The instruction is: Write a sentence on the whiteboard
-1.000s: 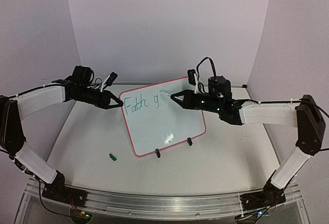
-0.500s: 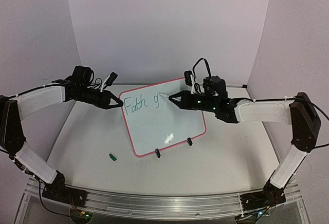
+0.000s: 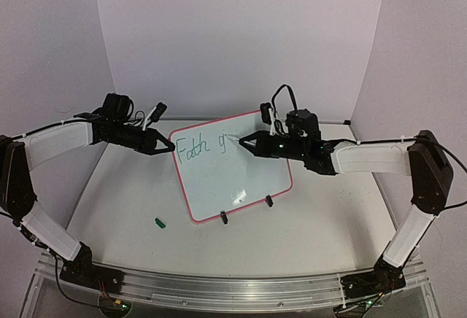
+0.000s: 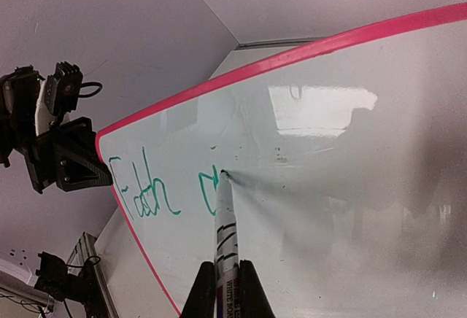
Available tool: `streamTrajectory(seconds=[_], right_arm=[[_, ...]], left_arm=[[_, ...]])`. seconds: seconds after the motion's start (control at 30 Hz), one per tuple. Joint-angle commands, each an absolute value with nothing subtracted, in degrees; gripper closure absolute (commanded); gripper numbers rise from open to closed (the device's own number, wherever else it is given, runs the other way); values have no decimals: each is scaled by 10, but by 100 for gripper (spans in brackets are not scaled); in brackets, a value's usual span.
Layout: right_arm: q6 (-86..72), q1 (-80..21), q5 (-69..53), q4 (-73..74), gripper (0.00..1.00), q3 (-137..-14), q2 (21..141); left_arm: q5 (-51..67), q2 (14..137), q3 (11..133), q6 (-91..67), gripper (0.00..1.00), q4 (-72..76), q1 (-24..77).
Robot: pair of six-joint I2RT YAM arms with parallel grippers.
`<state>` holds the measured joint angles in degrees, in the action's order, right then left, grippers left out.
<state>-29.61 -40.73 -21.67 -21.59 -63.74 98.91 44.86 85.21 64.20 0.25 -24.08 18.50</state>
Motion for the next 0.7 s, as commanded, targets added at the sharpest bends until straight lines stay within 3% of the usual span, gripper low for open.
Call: streamTrajectory(seconds=[0.0, 0.67], right_arm=[[-294, -404, -206, -212, 100, -616, 985], [-268, -402, -160, -183, 100, -648, 964]], left_arm=[[417, 875, 642, 50, 100, -288, 209], [417, 875, 642, 49, 100, -289, 212]])
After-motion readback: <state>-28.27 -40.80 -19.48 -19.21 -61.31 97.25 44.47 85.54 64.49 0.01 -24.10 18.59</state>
